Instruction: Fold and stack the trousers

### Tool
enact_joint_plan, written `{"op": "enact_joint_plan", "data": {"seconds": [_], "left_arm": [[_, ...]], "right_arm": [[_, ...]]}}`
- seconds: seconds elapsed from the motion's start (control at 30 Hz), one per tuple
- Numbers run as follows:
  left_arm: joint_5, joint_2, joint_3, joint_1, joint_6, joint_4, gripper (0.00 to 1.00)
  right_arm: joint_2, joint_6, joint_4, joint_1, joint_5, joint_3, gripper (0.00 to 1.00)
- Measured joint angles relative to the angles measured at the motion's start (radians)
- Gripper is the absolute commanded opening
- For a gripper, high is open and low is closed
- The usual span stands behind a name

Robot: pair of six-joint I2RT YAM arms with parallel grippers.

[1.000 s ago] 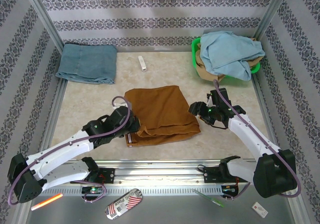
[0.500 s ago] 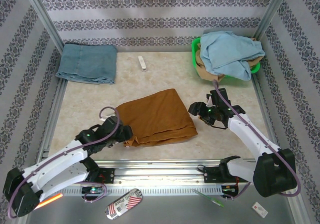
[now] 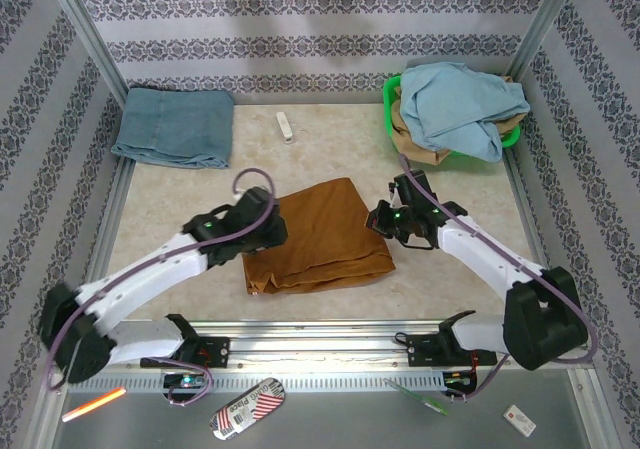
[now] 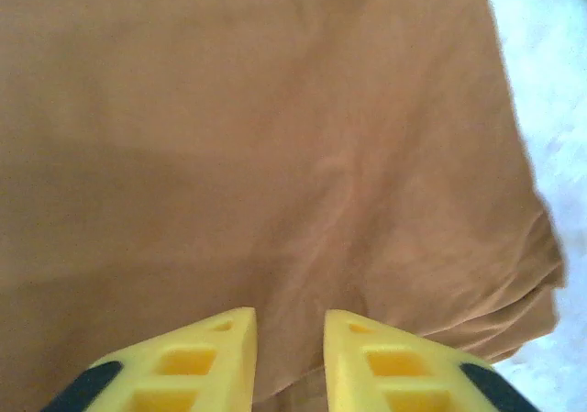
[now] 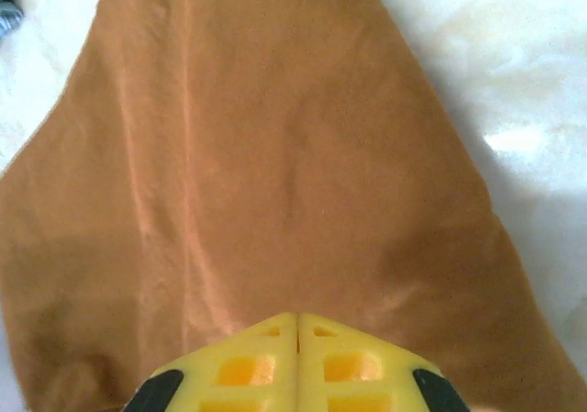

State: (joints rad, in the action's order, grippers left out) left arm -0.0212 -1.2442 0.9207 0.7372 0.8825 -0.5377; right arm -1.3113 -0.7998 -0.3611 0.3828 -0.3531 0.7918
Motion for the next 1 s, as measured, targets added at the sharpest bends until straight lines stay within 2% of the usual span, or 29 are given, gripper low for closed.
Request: {"op": "enact_joint_plan", "data": {"seconds": [0.07,0.17,0.4,0.63,0.77,0.87,1.0], "left_arm": [[0.029,-0.026,-0.06,0.008,0.015,0.081,0.17],[0.048,0.019,-0.204,0.008,0.046,0.16,0.17],[0.047,0.281,-0.52,0.008,0.114,0.233,0.32],[0.043,0.532,-0.695,0.005,0.171,0.273,0.36],[0.043,0.566,-0.719,0.0,0.18,0.271,0.41],[0.04,0.564,-0.674,-0.006,0.161,0.202,0.55],[0.011,0.536,-0.535,-0.02,0.105,0.045,0.71]], "right_arm": [[-0.033,-0.006,0.03,0.0,0.007,-0.014,0.0],[-0.091,-0.014,0.073,-0.001,0.019,-0.054,0.0],[-0.165,-0.041,0.161,-0.037,-0.007,-0.131,0.0],[-0.165,-0.042,0.171,-0.072,-0.016,-0.138,0.0],[-0.163,-0.042,0.164,-0.087,-0.027,-0.139,0.0],[-0.136,-0.034,0.13,-0.1,-0.026,-0.137,0.0],[-0.069,-0.011,0.036,-0.113,-0.011,-0.102,0.0]]}}
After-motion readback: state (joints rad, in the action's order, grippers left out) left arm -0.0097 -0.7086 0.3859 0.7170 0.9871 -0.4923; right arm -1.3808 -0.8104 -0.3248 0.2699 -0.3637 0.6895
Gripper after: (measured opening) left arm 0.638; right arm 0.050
